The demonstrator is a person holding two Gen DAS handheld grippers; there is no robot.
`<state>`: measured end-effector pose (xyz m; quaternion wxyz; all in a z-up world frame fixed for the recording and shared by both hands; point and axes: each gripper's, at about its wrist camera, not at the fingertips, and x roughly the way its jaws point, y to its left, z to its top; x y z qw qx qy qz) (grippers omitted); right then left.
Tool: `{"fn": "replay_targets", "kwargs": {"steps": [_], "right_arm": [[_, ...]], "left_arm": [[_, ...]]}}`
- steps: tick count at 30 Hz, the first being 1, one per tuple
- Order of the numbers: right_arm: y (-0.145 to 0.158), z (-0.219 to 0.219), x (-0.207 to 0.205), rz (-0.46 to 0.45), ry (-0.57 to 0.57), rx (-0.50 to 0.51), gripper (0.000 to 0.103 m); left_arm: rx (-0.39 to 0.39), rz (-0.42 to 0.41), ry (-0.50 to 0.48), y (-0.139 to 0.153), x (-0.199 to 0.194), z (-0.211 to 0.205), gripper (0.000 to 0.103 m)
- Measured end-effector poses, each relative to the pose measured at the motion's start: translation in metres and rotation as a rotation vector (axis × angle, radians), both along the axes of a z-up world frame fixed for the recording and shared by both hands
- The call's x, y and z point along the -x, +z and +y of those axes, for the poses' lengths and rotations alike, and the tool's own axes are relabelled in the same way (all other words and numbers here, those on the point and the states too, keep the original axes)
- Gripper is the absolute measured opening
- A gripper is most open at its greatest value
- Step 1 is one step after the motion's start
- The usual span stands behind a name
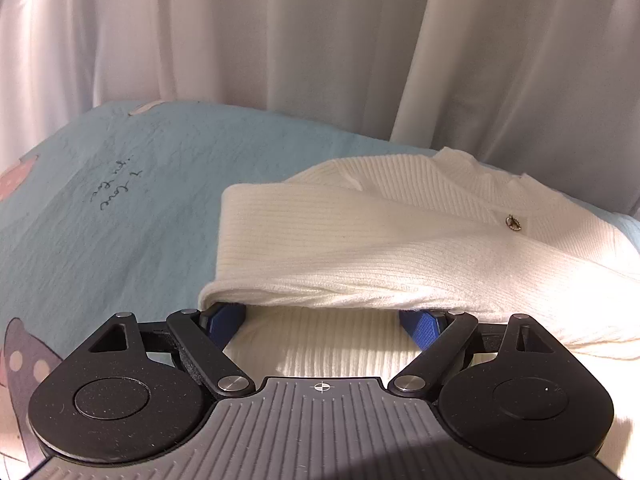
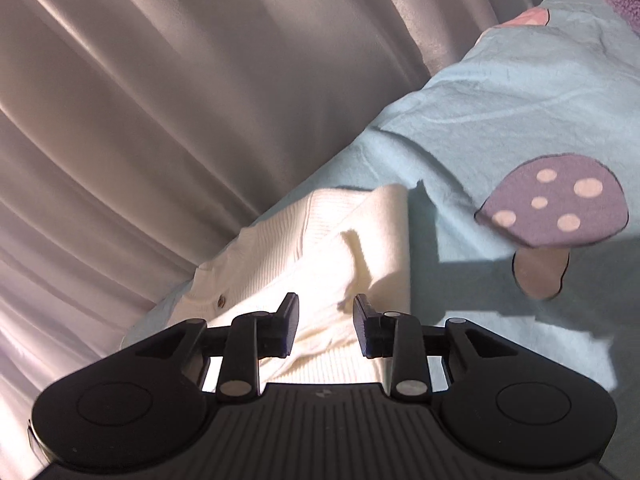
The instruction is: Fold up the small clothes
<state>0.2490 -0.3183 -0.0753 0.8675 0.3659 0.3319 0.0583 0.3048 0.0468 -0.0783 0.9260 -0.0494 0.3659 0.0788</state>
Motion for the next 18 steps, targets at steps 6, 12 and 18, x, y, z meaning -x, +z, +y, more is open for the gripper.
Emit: {"fn": "replay_targets", "kwargs": {"steps": [6, 12, 18], "right_arm": [[-0.008, 0.008, -0.015, 0.008, 0.013, 0.003, 0.029], [0.004, 0.017, -0.025, -0.039, -0.025, 0.241, 0.006], [0.009, 0.022, -0.023, -0.037, -0.091, 0.333, 0.008]], "left_arm": [[0.032, 0.011, -0.005, 0.004, 0.01, 0.006, 0.088], [0.03, -0.005, -0.047, 0.021, 0.041, 0.013, 0.091], [0.055, -0.129, 0.008, 0.053, 0.048, 0.032, 0.092]]}}
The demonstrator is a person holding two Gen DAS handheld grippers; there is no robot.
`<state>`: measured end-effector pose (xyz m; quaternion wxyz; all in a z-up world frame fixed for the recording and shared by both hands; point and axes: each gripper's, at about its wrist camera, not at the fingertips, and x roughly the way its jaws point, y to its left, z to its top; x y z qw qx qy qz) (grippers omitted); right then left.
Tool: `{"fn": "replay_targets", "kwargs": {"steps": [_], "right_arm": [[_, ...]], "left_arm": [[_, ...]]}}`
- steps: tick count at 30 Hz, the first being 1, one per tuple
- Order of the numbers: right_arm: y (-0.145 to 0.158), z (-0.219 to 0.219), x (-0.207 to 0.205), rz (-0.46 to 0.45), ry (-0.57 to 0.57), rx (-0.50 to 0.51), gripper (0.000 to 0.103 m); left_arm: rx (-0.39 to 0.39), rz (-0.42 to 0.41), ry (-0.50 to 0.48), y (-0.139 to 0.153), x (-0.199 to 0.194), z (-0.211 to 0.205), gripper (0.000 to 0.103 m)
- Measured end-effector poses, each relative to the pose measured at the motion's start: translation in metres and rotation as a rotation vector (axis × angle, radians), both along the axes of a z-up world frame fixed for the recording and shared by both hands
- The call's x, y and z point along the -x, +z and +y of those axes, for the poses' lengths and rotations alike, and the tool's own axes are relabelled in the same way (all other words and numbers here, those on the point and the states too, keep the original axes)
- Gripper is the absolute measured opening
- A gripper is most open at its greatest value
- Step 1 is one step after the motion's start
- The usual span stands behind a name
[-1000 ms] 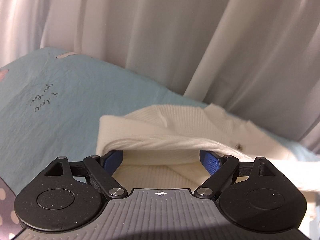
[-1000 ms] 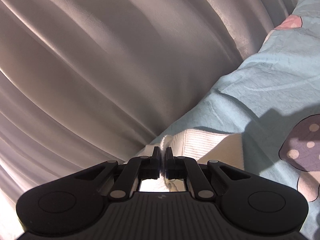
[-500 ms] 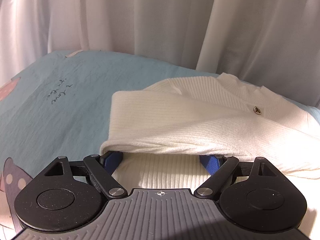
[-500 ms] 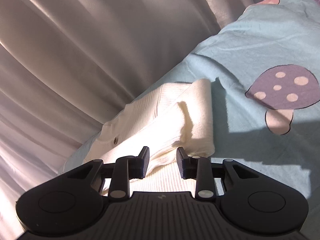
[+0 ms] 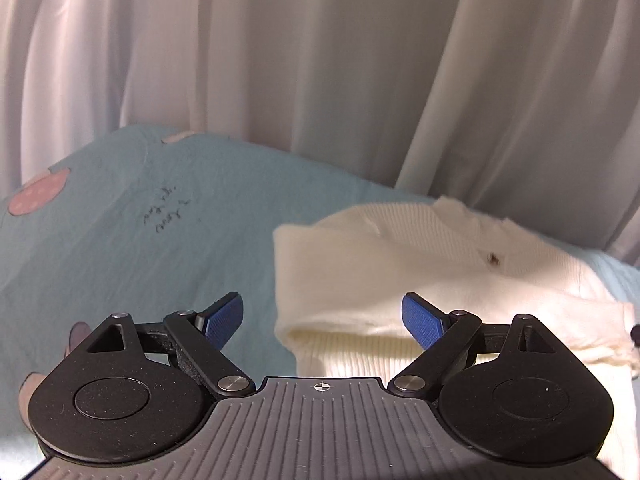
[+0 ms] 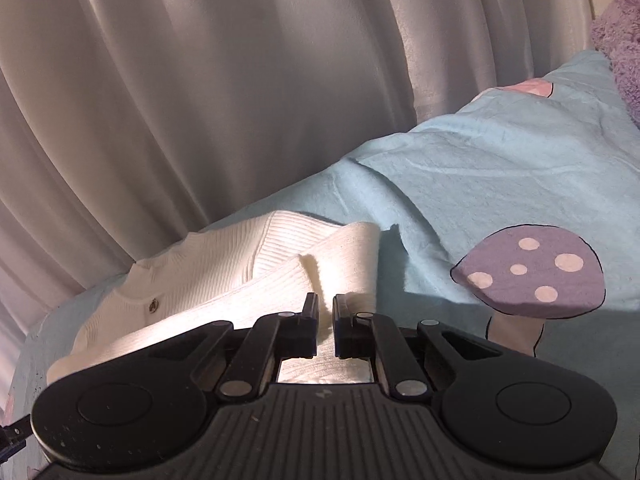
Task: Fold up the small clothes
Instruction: 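Move both open tools back along the dress toward the hem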
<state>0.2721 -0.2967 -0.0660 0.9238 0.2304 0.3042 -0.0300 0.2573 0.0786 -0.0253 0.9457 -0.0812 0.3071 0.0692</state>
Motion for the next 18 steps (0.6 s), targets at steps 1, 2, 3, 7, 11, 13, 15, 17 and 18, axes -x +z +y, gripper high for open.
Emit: {"fn": "replay_targets", "kwargs": {"steps": [1, 2, 3, 7, 11, 13, 15, 17, 18], "right_arm": [[0.003, 0.006, 0.0, -0.017, 0.005, 0.021, 0.008], [0.005, 0.012, -0.001, -0.036, 0.017, 0.044, 0.008], [0.007, 0.018, -0.002, -0.047, 0.029, 0.061, 0.008], [0.004, 0.04, -0.01, -0.046, 0.131, 0.089, 0.008], [-0.011, 0.048, -0.017, -0.033, 0.222, 0.194, 0.008], [-0.012, 0.047, -0.016, -0.044, 0.233, 0.252, 0.003], [-0.014, 0.047, -0.014, -0.054, 0.211, 0.327, 0.003], [-0.017, 0.04, -0.014, -0.061, 0.187, 0.347, 0.003], [-0.017, 0.036, -0.014, -0.059, 0.182, 0.337, 0.003]], "left_arm": [[-0.001, -0.023, -0.008, 0.004, -0.006, -0.002, 0.094], [-0.007, -0.032, -0.022, 0.005, -0.013, -0.006, 0.095], [-0.02, -0.036, -0.046, 0.005, -0.024, -0.011, 0.095], [-0.077, -0.013, -0.105, -0.021, -0.066, -0.033, 0.095], [-0.052, 0.068, -0.08, -0.052, -0.087, -0.028, 0.098], [-0.06, 0.024, -0.095, -0.06, -0.082, -0.021, 0.102], [-0.048, 0.023, -0.107, -0.061, -0.08, -0.016, 0.102], [-0.046, 0.037, -0.117, -0.059, -0.081, -0.014, 0.102], [-0.042, 0.041, -0.12, -0.058, -0.08, -0.012, 0.102]]}}
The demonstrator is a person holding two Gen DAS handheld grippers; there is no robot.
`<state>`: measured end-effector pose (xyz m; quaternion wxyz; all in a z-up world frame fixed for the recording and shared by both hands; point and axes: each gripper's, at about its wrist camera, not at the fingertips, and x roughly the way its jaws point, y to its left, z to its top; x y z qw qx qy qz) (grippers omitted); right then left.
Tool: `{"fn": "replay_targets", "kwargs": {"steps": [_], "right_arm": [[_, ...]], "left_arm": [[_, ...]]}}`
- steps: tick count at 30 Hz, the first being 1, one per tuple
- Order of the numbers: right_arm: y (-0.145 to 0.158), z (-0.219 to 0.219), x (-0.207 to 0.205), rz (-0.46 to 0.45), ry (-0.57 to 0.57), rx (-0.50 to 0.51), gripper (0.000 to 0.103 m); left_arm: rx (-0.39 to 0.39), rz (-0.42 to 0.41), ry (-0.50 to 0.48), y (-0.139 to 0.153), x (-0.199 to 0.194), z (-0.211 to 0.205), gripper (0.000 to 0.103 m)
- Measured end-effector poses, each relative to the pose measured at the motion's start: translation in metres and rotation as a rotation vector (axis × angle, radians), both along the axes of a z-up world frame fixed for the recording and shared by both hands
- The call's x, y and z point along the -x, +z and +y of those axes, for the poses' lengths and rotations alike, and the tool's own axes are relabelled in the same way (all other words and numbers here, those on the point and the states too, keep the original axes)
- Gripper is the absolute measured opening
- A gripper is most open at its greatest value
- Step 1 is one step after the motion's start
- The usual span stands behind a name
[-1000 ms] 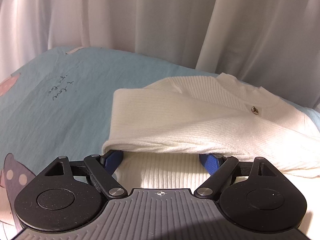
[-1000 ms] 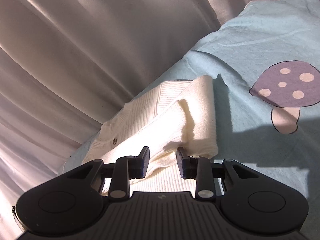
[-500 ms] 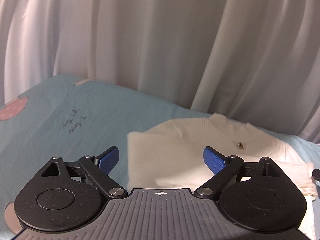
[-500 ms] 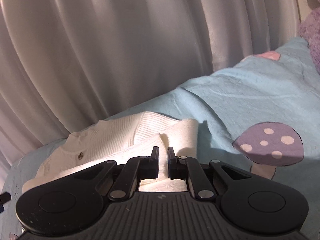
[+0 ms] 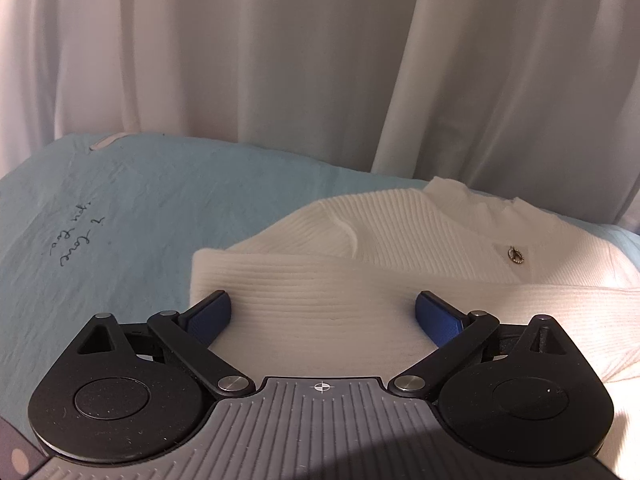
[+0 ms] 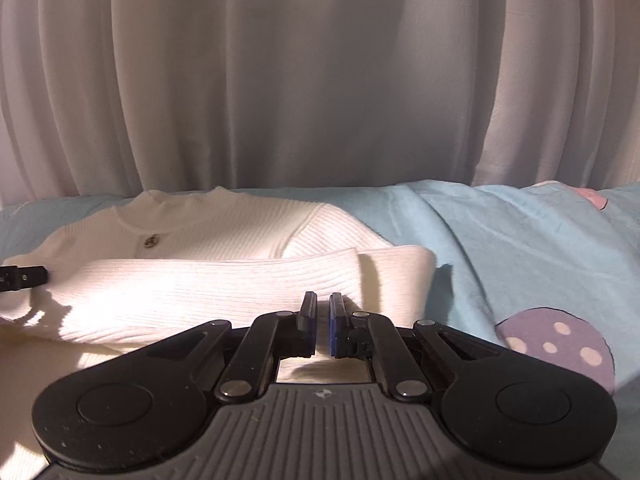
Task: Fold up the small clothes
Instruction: 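Move both open tools back along the dress toward the hem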
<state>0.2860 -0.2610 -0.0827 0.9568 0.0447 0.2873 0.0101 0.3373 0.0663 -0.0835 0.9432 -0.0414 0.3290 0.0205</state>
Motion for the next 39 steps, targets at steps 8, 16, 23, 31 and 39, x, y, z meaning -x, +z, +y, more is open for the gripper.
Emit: {"fn": "replay_targets", "kwargs": {"steps": [8, 16, 23, 31, 39], "right_arm": [[0.025, -0.032, 0.047, 0.059, -0.063, -0.081, 0.011], [0.026, -0.042, 0.168, 0.224, 0.139, -0.344, 0.026], [0.01, -0.052, 0.251, 0.393, 0.112, -0.438, 0.026], [0.008, -0.058, 0.285, 0.481, 0.163, -0.433, 0.026], [-0.003, -0.068, 0.295, 0.552, 0.212, -0.583, 0.021]], "left_arm": [[-0.013, 0.1, 0.17, 0.011, 0.02, 0.044, 0.097], [0.16, 0.124, -0.172, 0.049, 0.14, 0.047, 0.098], [0.222, 0.38, -0.15, 0.029, 0.24, 0.048, 0.098], [0.201, 0.42, -0.156, 0.029, 0.287, 0.051, 0.086], [0.258, 0.458, -0.137, 0.033, 0.306, 0.058, 0.046]]}}
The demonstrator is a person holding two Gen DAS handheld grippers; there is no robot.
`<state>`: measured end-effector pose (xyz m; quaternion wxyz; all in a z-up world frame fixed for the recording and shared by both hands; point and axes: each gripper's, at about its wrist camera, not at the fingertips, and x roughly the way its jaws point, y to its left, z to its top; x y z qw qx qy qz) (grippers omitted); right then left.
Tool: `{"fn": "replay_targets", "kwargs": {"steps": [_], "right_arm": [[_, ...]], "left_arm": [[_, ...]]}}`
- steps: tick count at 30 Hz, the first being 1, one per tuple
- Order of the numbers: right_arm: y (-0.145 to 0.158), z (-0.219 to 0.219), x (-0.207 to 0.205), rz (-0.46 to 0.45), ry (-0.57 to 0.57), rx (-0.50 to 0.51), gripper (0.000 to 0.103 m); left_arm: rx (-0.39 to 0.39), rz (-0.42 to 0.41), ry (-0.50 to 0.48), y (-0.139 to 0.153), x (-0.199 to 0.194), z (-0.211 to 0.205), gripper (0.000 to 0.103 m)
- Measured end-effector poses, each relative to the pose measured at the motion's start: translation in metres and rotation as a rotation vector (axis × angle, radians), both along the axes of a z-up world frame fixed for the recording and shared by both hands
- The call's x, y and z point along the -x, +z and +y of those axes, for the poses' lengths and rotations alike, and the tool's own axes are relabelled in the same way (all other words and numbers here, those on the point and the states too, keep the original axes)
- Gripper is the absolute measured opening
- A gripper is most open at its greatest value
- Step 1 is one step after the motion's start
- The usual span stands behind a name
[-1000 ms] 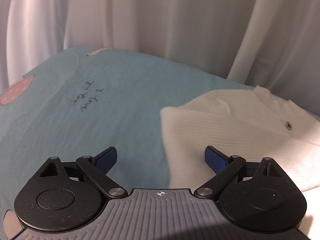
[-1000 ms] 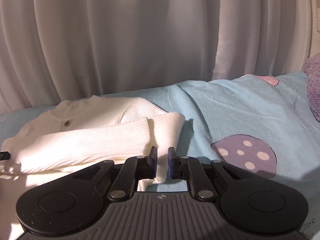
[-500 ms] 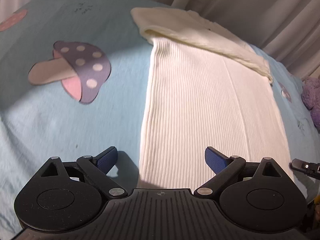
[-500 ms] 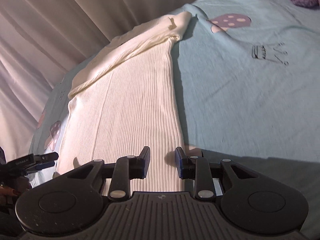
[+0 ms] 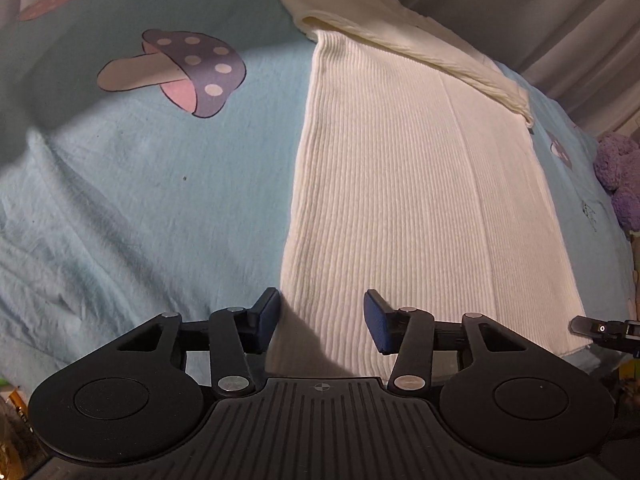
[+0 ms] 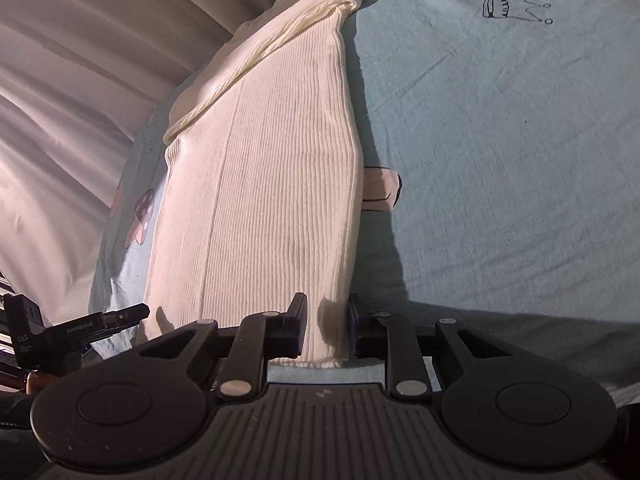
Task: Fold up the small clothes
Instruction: 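Move both open tools back along the dress toward the hem, then grasp the hem edge with the left tool while the right tool grasps beside it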
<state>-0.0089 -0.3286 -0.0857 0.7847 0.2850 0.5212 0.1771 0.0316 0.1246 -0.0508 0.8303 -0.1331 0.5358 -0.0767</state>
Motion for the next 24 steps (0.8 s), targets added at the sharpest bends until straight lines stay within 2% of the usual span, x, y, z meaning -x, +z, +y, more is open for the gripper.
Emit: {"fn": "replay_targets", "kwargs": {"steps": [1, 3, 5, 10, 14, 19, 24], "right_arm": [[-0.001, -0.001, 0.0, 0.009, 0.005, -0.011, 0.019], [-0.004, -0.002, 0.0, 0.027, 0.009, -0.034, 0.017], [-0.006, -0.003, 0.0, 0.037, 0.012, -0.046, 0.012], [-0.008, -0.004, -0.002, 0.044, 0.003, -0.056, 0.007], [-0.007, -0.012, -0.008, 0.032, -0.022, -0.114, 0.006], [0.013, -0.021, -0.03, -0.065, -0.11, -0.203, 0.005], [0.035, -0.012, -0.069, -0.202, -0.178, -0.216, 0.005]], "left_arm": [[0.002, 0.003, 0.004, 0.0, 0.001, 0.001, 0.044], [0.014, 0.014, 0.008, -0.002, 0.003, 0.002, 0.028], [0.038, 0.028, 0.016, -0.004, 0.005, 0.003, 0.018], [0.069, 0.036, 0.021, -0.006, 0.005, 0.006, 0.013], [0.197, 0.018, 0.06, 0.0, 0.004, 0.014, 0.012], [0.299, -0.097, 0.115, 0.031, -0.015, 0.022, 0.011], [0.295, -0.219, 0.145, 0.054, -0.056, 0.021, 0.011]]}}
